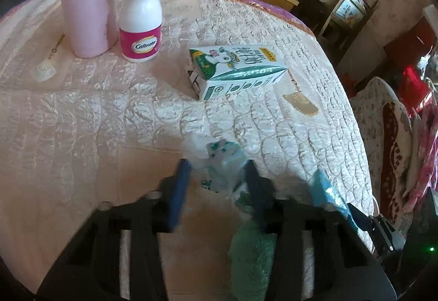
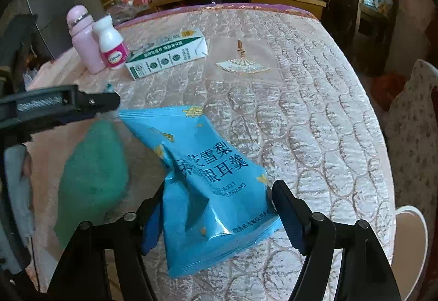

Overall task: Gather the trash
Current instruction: 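Lower left gripper onto crumpled clear plastic wrapper and close on it, then carry the wrapper and blue snack bag in both grippers over the white bucket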

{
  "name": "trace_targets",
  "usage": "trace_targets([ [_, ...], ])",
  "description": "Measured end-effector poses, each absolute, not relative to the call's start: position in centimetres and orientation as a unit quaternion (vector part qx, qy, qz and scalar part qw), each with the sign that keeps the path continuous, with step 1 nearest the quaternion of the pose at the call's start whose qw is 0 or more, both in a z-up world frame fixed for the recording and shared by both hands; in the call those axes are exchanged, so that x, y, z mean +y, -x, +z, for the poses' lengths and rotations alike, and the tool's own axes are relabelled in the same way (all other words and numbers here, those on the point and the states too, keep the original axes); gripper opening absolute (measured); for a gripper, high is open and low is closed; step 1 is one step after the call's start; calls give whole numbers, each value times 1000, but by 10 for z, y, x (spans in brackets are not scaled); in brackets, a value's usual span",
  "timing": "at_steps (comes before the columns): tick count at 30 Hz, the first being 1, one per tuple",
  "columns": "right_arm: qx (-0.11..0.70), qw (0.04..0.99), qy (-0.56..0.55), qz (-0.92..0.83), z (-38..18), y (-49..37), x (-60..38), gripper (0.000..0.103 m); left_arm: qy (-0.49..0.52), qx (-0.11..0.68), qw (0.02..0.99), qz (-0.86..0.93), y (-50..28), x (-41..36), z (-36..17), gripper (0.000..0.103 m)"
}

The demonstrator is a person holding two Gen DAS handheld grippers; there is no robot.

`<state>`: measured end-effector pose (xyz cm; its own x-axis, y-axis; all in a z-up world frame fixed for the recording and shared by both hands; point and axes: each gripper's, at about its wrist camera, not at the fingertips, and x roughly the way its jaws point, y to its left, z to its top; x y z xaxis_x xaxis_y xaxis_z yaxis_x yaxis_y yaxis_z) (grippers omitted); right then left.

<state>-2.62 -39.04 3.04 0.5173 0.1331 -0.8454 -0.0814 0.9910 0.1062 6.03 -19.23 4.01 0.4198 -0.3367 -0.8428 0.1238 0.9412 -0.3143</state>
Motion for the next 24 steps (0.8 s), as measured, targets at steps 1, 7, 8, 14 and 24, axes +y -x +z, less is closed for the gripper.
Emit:
trace_targets([
  [1, 486, 871, -27, 65, 31, 27, -390, 66, 105, 519, 836, -140, -59, -190, 40, 24],
  [7, 475, 876, -44, 78, 40, 35, -390, 61, 117, 512, 838, -149, -44, -163, 52, 14],
  [8, 475, 875, -48, 80, 43, 37, -391, 61, 119, 510, 839, -150, -41, -159, 55, 14],
  [14, 467, 879, -50, 79, 60, 53, -391, 61, 106, 491, 849, -164, -10, -149, 80, 14],
  [24, 467, 881, -48, 62, 71, 85, -402, 61, 70, 477, 850, -214, 41, -192, 97, 14],
])
